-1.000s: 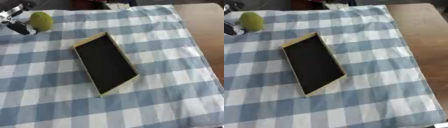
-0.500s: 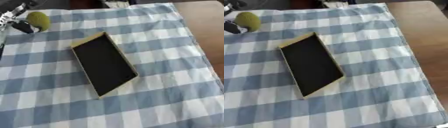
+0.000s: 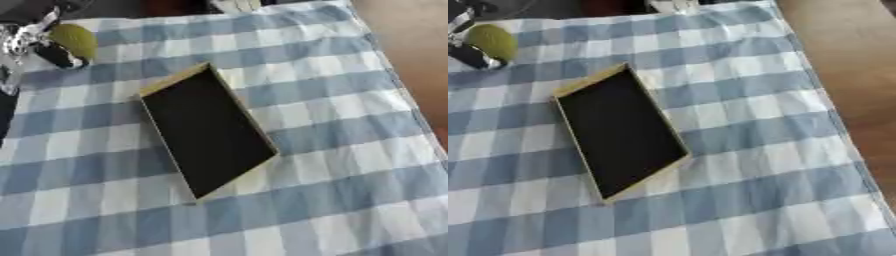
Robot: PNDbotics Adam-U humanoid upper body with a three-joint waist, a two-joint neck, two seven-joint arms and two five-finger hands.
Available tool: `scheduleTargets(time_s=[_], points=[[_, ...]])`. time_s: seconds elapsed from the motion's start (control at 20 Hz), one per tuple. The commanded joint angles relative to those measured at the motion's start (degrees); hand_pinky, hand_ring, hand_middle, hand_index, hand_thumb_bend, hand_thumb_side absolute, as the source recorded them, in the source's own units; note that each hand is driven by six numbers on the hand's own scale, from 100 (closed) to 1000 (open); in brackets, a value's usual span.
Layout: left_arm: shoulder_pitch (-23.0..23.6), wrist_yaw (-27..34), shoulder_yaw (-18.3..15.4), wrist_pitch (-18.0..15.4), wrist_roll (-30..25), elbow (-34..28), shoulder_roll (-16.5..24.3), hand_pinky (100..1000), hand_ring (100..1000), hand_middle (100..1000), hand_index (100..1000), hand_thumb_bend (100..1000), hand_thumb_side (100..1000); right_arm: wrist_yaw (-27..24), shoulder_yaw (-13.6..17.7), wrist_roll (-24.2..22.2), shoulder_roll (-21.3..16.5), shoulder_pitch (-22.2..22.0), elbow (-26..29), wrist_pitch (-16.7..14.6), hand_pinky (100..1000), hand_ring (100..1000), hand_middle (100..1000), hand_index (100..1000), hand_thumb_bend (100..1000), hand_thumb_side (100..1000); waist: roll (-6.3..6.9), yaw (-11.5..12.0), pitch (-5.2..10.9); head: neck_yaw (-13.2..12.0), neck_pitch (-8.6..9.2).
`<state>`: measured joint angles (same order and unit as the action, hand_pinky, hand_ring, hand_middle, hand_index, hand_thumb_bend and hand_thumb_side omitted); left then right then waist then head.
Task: Pick up objects on the table and place them in the box.
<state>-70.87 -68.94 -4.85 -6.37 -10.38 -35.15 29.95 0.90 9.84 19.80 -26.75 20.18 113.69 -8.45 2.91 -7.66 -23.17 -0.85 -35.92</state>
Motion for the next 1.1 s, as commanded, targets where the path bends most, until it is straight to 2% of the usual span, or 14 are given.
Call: scheduleTargets(time_s=[0.05,0.6,0.65,0.7,0.8,0.9,1.1], points=[[-1.8,-2.2,-0.6,1.5,0.6,-0.5,2.4,901,894,863,932,591,100,0.0,0.1,-0.2,-0.9,0.7,0.9,-0.1,798,652,619,676,100,639,0.02,-0.2,1.03,-0.3,0.99],[-2.6,-4.3,-1.5,5.5,1.2,0.4,3.6,895,887,852,926,586,100,0.0,0.0,-0.5,-0.9,1.0,0.9,0.0,800,652,618,676,100,643,0.83,-0.7,0.04,-0.9,1.71],[-2.5,-4.4,-1.5,6.0,1.0,0.6,3.6,852,849,818,913,594,100,0.0,0.0,-0.5,-0.8,1.1,0.9,-0.1,800,653,618,676,100,644,0.86,-0.8,-0.06,-1.0,1.78],[-2.5,-4.5,-1.5,6.5,0.7,0.9,3.6,833,829,798,901,561,100,0.0,0.0,-0.6,-0.8,1.1,0.9,-0.1,800,653,618,676,100,644,0.87,-0.8,-0.16,-1.0,1.81],[-2.4,-4.4,-1.5,7.2,-0.1,1.3,3.5,724,727,692,829,505,100,0.0,0.0,-0.6,-0.6,1.0,0.9,0.0,801,653,618,676,100,646,0.87,-0.8,-0.31,-1.1,1.69],[-2.2,-4.0,-1.4,7.3,-1.0,1.6,3.5,647,647,632,795,476,100,0.0,0.0,-0.7,-0.5,1.0,0.9,0.0,801,653,618,676,100,646,0.88,-0.7,-0.39,-1.1,1.63],[-1.9,-3.6,-1.1,6.3,-2.1,1.7,3.4,548,566,555,717,395,100,0.0,0.1,-0.7,-0.4,1.0,0.9,0.0,801,653,618,677,100,645,0.86,-0.8,-0.30,-1.0,1.56]])
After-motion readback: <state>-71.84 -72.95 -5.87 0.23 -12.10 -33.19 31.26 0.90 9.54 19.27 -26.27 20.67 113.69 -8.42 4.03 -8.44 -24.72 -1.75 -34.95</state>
